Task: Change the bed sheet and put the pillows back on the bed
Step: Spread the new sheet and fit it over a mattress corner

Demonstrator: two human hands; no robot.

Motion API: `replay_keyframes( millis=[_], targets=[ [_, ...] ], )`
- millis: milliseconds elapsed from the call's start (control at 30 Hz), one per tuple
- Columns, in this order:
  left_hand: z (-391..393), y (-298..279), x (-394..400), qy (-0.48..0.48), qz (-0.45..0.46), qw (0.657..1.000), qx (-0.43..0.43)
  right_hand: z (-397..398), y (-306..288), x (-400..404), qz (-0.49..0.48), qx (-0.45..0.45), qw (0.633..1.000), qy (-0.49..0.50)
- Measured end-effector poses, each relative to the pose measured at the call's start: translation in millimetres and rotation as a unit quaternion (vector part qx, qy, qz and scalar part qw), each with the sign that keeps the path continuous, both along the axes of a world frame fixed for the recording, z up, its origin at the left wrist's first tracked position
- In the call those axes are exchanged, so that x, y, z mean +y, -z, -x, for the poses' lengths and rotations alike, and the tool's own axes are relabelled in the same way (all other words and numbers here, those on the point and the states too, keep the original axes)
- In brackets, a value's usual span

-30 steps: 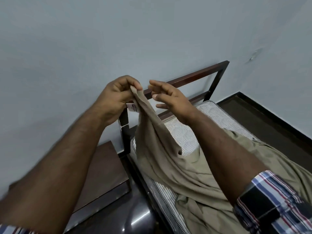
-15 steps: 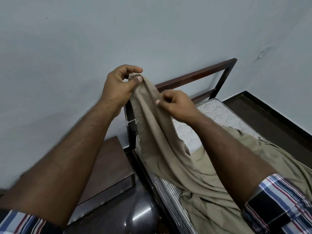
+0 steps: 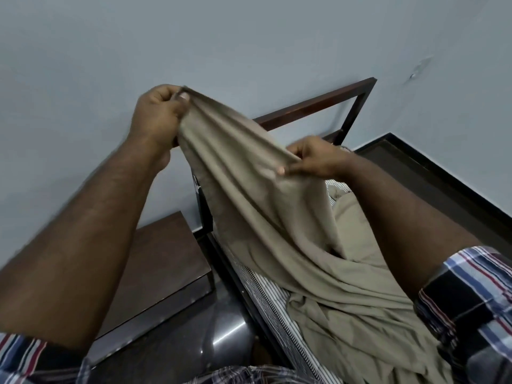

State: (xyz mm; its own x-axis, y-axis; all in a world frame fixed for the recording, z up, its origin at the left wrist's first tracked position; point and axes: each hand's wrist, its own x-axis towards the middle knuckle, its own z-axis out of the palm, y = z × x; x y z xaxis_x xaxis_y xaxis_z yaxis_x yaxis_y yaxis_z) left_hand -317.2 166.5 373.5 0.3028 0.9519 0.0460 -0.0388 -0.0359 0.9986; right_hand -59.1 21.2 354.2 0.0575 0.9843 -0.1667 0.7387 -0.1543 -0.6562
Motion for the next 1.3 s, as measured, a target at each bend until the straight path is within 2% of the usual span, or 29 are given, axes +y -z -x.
replay_keyframes(
  millis=[33,100,200,333,467,600,733,833,967,1100,1200,1233,1300],
  targets=[
    [4.5,4.6,3.0,-0.014,0.017,1.0,-0.01,-10.5,10.3,-6.2,0.031,-0.05,0.998,0.009],
    [13.6,20.3,5.6,-0.043,0.04,0.998,-0.004,-34.1,23.3,-18.9,0.023,-0.116,0.991,0.061],
    [26.1,53.2,1.4,-0.074,0.067,0.995,0.019,-55.6,25.1,-34.5,0.0,-0.149,0.981,0.12],
    [42.9,89.9,-12.7,-0.097,0.043,0.993,0.057,-73.4,15.1,-41.9,-0.025,-0.17,0.973,0.154],
    [61.8,124.9,-23.0,-0.136,0.088,0.986,0.037,-84.1,20.4,-32.9,-0.025,-0.231,0.959,0.164],
    [76.3,179.7,-8.0,-0.192,0.176,0.963,0.062,-75.9,65.4,11.0,-0.06,-0.277,0.944,0.172],
    [78.2,242.8,17.0,-0.24,0.188,0.938,0.165,-64.3,122.7,65.7,-0.08,-0.335,0.918,0.198],
    [72.0,291.4,36.8,-0.254,0.176,0.928,0.208,-61.1,171.6,111.9,-0.098,-0.371,0.901,0.202],
    [61.3,348.8,50.8,-0.244,0.187,0.914,0.265,-76.4,241.7,157.8,-0.059,-0.349,0.906,0.231],
    [53.4,400.2,60.6,-0.226,0.187,0.897,0.332,-84.3,304.8,185.9,0.004,-0.256,0.925,0.281],
    [29.3,433.5,60.0,-0.152,0.131,0.864,0.461,-78.5,345.0,202.1,0.039,-0.184,0.941,0.281],
    [16.0,439.7,59.4,-0.118,0.129,0.861,0.477,-75.3,358.7,207.0,0.047,-0.155,0.948,0.272],
    [-13.1,454.4,59.3,-0.063,0.143,0.881,0.447,-68.0,386.5,212.4,0.065,-0.107,0.961,0.248]
  ],
)
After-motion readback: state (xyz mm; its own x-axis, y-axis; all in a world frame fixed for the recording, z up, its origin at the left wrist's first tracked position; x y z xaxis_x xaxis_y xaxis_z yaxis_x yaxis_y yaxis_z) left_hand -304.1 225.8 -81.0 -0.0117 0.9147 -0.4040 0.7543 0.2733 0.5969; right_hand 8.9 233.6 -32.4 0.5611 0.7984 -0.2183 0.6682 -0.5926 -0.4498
